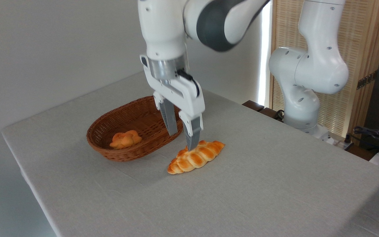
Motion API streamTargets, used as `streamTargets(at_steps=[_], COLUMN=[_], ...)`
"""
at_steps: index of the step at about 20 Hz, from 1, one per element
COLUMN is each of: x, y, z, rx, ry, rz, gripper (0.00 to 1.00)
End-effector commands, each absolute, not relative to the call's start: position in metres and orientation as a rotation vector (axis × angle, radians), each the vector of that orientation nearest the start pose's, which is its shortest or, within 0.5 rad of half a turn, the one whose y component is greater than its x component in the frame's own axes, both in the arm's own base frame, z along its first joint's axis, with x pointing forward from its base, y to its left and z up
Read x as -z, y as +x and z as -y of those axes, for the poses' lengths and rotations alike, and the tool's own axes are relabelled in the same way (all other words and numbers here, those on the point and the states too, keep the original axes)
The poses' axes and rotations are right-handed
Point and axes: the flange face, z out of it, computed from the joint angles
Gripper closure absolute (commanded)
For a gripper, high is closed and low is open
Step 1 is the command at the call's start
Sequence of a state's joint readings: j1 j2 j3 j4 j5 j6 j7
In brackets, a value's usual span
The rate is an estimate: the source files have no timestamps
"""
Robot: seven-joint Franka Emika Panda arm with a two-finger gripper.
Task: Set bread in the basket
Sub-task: 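Move the gripper over the braided bread loaf and lower it, then close the gripper on the middle of the braided loaf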
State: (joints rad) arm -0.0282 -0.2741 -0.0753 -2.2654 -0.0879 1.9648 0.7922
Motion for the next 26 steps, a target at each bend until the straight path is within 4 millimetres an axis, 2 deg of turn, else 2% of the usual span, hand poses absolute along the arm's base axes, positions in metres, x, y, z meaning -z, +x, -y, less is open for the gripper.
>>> streamTargets(at_steps=[1, 10, 18, 21, 23, 24, 25, 26], x=[-0.448, -0.43, -0.413, -0.4, -0.399, -0.399, -0.398, -0.398], y=[0.45, 0.447, 0.449, 0.45, 0.451, 0.451, 0.45, 0.451], z=[0.051, 0.049, 0.055, 0.055, 0.057, 0.059, 0.06, 0.06], rx=[0.0, -0.041, -0.096, -0.141, -0.142, -0.147, -0.15, -0.15], ry=[-2.872, -2.871, -2.874, -2.879, -2.87, -2.858, -2.851, -2.843], rz=[-1.396, -1.403, -1.425, -1.432, -1.445, -1.459, -1.471, -1.485], gripper=[0.0, 0.0, 0.0, 0.0, 0.0, 0.02, 0.09, 0.3])
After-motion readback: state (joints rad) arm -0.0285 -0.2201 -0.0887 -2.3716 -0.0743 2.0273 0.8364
